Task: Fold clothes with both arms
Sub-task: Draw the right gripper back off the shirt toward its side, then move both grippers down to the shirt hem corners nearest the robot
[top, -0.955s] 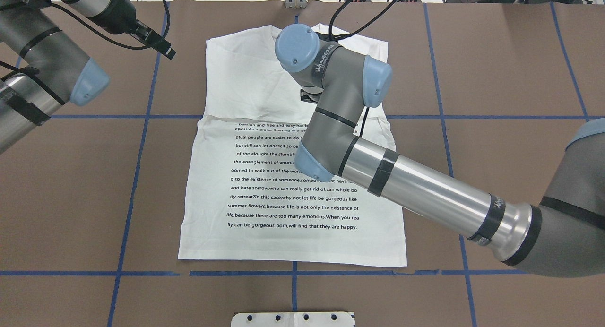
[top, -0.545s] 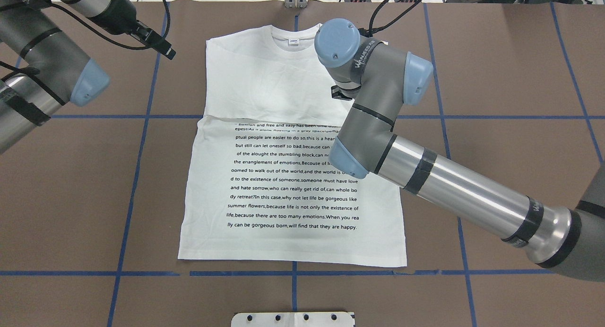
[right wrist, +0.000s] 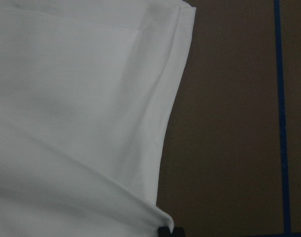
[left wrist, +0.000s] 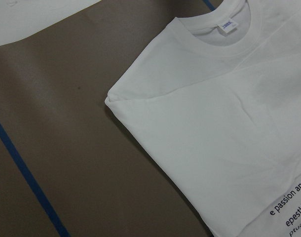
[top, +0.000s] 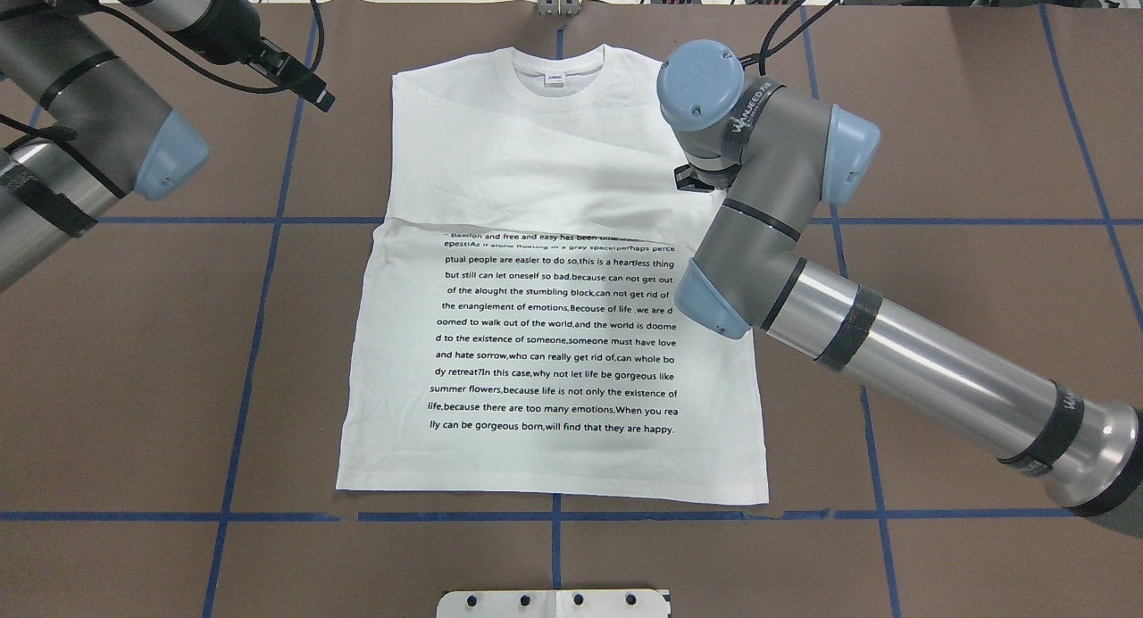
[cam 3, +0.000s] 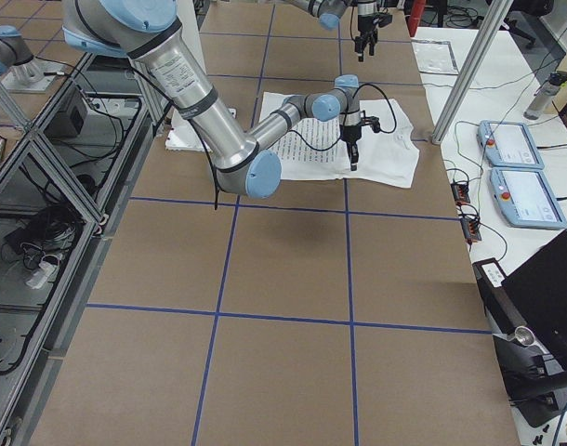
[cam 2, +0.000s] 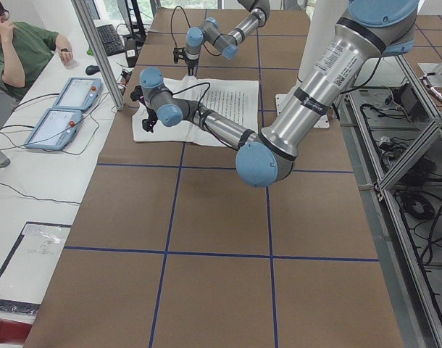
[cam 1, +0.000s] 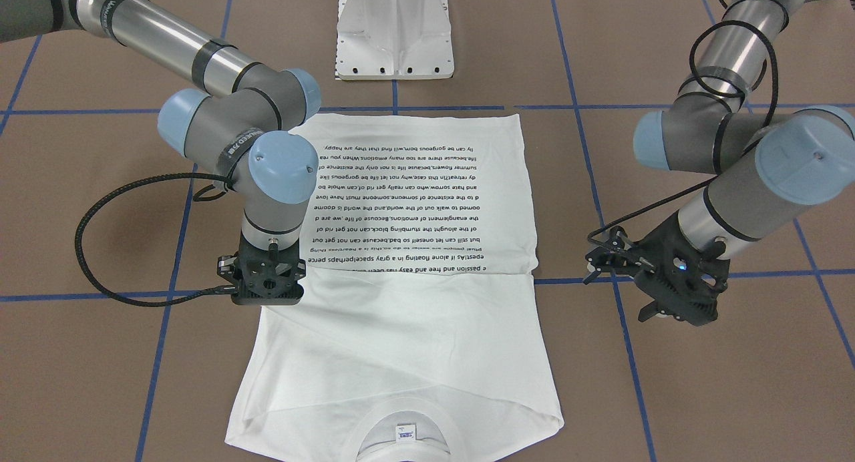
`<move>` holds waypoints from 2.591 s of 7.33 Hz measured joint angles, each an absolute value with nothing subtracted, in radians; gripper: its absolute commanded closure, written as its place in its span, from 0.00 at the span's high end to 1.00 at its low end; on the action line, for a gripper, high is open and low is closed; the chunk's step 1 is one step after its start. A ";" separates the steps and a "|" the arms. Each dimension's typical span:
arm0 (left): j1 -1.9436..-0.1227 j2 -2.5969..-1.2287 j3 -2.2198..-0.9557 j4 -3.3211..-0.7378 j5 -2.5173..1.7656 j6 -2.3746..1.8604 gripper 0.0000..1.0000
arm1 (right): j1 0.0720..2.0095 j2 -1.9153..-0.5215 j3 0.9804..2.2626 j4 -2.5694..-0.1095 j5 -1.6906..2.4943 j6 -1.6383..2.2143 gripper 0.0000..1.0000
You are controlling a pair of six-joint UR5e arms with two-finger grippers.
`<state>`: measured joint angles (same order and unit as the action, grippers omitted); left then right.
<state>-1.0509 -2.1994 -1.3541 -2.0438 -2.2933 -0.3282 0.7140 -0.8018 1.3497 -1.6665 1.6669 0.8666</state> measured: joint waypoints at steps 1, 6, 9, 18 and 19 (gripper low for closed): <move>-1.051 -2.200 -1.354 -2.043 -2.293 -0.328 1.00 | 0.718 -0.804 1.345 -1.654 1.667 0.866 1.00; -1.043 -2.140 -1.444 -2.041 -2.285 -0.440 1.00 | 0.771 -0.933 1.510 -1.500 1.910 0.934 1.00; -0.937 -1.938 -1.721 -2.044 -2.216 -0.674 1.00 | 0.690 -1.234 1.919 -1.488 1.920 1.133 1.00; -0.292 -1.580 -1.978 -2.262 -1.699 -1.370 0.82 | 0.309 -1.580 2.170 -1.194 1.628 1.532 1.00; -0.275 -1.583 -1.969 -2.248 -1.693 -1.377 0.79 | 0.309 -1.580 2.170 -1.194 1.628 1.532 1.00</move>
<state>-0.2755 -1.5834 -1.9686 -2.2476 -1.6926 -1.3766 0.3088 -1.5801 2.1697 -1.1936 1.6277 1.5316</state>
